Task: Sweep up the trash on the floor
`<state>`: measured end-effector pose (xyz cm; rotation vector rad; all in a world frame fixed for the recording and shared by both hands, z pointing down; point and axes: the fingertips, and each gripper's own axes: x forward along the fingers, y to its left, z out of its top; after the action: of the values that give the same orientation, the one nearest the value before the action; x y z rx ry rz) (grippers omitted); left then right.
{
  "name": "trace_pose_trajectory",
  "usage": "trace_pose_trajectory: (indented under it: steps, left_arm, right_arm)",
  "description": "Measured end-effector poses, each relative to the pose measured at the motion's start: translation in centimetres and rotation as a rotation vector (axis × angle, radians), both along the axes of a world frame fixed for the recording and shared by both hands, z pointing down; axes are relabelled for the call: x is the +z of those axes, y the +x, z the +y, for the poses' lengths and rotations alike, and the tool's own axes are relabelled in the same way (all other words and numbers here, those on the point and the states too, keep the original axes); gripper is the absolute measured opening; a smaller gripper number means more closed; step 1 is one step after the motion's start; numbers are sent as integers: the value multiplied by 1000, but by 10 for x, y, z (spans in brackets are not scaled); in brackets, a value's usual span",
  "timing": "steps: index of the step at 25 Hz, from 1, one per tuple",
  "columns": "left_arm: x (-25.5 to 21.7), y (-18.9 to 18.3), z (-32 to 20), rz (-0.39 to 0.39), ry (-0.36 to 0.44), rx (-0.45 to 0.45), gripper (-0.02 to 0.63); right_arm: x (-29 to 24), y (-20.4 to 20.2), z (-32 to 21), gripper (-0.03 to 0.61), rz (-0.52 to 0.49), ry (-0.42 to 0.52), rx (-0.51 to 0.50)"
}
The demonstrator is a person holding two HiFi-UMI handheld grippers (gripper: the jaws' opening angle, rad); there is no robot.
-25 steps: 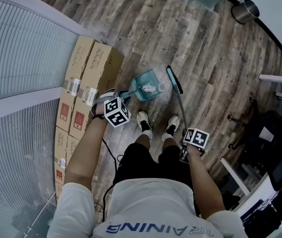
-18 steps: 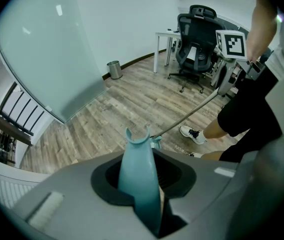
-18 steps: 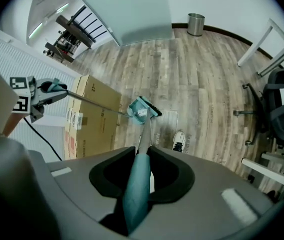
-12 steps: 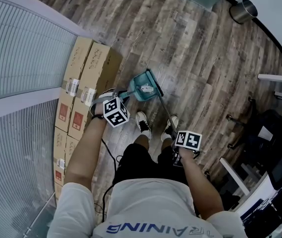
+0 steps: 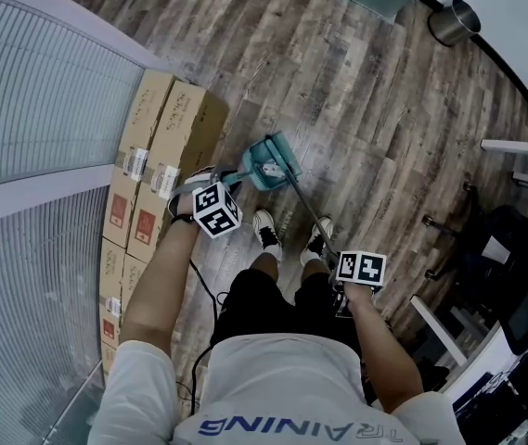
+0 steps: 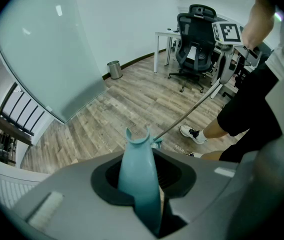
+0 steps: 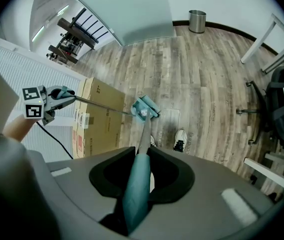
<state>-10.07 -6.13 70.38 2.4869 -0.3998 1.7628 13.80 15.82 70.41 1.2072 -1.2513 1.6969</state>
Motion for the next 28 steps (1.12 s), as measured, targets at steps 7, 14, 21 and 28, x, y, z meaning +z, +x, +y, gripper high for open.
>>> trace_pose_trajectory:
  steps: [7, 14, 21, 28]
  left_arm:
    - [2, -9, 3, -14, -48, -21, 147]
    - [-34, -1, -17, 108, -13, -168, 273]
    - [-104, 8, -23, 247, 99, -313, 272]
    - [-189, 27, -27, 463, 237, -499, 232]
  right_arm:
    - [-14, 39, -9, 109, 12, 37, 70]
    - [-35, 81, -36, 109, 2, 150, 176]
    - [-53, 96, -48, 109, 20, 182, 187]
    - [-66, 105, -69, 109, 13, 212, 163]
